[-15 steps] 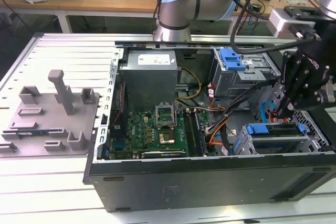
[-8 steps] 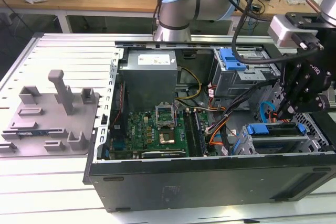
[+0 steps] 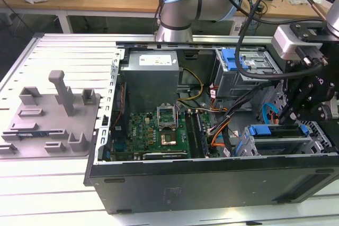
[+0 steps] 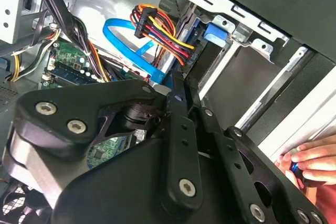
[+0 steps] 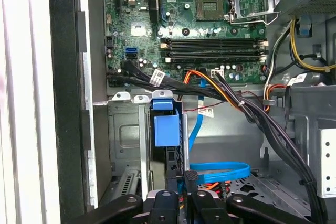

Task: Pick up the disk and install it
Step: 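Insert the second disk wire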

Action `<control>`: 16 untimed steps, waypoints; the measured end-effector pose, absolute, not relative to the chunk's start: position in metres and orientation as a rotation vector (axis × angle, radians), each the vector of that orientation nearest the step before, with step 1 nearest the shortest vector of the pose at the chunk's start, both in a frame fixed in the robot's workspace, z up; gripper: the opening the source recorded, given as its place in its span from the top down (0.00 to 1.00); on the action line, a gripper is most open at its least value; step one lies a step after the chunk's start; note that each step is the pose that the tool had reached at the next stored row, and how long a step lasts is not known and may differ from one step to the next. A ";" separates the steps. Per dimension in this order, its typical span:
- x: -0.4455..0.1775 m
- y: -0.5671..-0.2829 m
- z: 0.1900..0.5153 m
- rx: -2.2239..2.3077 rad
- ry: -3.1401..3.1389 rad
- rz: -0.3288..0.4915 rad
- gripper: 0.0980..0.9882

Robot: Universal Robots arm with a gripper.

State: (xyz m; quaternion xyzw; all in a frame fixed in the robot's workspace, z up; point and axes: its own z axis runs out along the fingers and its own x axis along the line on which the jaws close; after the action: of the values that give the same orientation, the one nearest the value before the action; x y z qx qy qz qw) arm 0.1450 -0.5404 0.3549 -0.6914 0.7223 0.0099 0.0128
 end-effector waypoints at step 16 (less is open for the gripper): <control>0.147 -0.542 0.347 -2.155 2.251 0.031 0.93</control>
State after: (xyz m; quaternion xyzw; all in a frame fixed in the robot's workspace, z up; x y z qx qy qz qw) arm 0.1473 -0.5416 0.3473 -0.6914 0.7223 0.0099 0.0128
